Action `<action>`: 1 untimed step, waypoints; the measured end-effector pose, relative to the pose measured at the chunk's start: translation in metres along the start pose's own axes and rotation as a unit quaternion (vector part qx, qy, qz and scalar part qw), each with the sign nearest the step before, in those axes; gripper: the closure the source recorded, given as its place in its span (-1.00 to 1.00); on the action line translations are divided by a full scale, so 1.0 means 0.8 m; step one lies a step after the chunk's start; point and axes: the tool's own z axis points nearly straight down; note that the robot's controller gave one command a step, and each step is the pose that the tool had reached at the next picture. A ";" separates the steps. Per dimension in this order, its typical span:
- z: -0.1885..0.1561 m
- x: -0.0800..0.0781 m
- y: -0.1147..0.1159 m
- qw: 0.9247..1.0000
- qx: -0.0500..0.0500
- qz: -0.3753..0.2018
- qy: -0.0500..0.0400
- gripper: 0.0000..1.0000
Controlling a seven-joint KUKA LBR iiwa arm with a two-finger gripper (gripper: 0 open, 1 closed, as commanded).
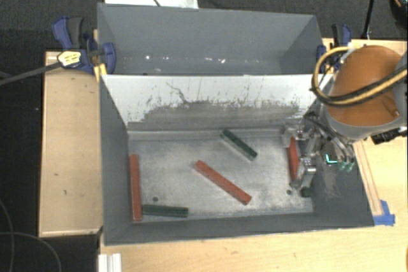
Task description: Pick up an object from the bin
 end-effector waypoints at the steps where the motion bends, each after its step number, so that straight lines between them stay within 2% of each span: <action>1: 0.070 -0.074 0.071 1.000 -0.001 -0.025 -0.005 -1.00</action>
Offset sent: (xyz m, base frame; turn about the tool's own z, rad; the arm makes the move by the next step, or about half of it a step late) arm 0.0568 0.0520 -0.0537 -0.0432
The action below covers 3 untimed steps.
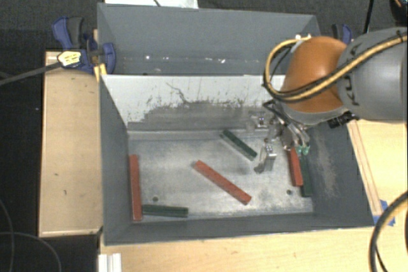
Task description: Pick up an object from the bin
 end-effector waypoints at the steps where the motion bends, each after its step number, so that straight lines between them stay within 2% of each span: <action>1: 0.052 -0.010 0.023 0.999 0.001 0.047 0.003 -1.00; 2: 0.049 -0.011 0.022 0.999 0.001 0.046 0.001 1.00; 3: -0.120 -0.002 -0.001 0.998 0.002 0.056 -0.003 1.00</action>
Offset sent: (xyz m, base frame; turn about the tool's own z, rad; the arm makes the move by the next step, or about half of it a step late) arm 0.0078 0.0176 -0.0401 0.0952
